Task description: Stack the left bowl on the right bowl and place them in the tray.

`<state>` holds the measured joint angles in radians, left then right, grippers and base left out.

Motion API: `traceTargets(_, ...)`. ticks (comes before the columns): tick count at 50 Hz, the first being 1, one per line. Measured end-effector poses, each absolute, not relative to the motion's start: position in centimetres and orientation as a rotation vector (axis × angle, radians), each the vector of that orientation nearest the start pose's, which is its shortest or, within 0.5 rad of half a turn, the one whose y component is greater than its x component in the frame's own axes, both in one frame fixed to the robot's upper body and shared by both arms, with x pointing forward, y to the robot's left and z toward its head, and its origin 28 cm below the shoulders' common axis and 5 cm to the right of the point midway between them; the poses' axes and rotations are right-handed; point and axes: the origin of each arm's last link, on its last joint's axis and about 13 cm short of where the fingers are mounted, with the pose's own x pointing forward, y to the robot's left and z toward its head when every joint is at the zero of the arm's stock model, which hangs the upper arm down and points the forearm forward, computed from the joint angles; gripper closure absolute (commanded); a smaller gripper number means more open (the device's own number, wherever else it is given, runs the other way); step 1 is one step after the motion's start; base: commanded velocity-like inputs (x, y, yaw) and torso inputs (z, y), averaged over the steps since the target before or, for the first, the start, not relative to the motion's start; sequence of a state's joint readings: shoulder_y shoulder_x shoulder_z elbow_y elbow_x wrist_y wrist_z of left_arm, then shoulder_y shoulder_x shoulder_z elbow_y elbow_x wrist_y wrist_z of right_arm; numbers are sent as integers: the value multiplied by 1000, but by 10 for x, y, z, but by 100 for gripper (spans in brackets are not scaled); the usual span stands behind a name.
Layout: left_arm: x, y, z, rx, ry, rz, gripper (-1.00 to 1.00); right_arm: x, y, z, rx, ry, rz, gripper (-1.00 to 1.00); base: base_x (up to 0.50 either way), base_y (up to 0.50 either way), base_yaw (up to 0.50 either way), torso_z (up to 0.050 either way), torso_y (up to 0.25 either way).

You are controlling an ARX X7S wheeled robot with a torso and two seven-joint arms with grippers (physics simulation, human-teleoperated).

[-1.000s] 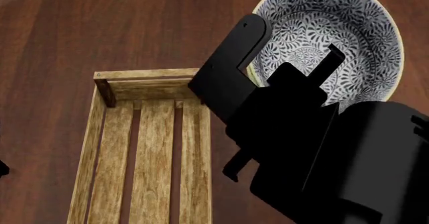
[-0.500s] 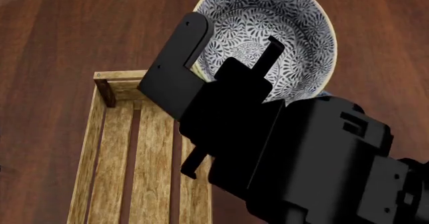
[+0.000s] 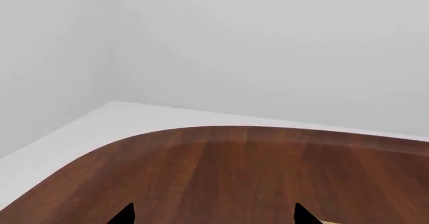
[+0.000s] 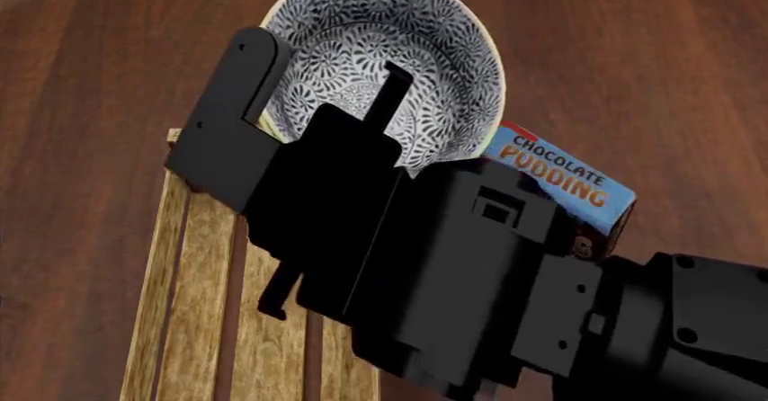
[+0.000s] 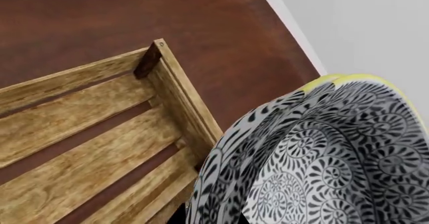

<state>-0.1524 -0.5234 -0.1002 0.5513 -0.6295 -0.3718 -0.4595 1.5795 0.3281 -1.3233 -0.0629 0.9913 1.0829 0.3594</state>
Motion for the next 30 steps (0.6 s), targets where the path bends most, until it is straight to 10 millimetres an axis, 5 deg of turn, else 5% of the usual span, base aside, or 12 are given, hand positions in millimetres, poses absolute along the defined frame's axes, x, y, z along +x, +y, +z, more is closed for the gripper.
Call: traceTargets(30,216,286,163,-90,-288,231,-100,317,10,253,-987,194,612,100,0,0,0,0,1)
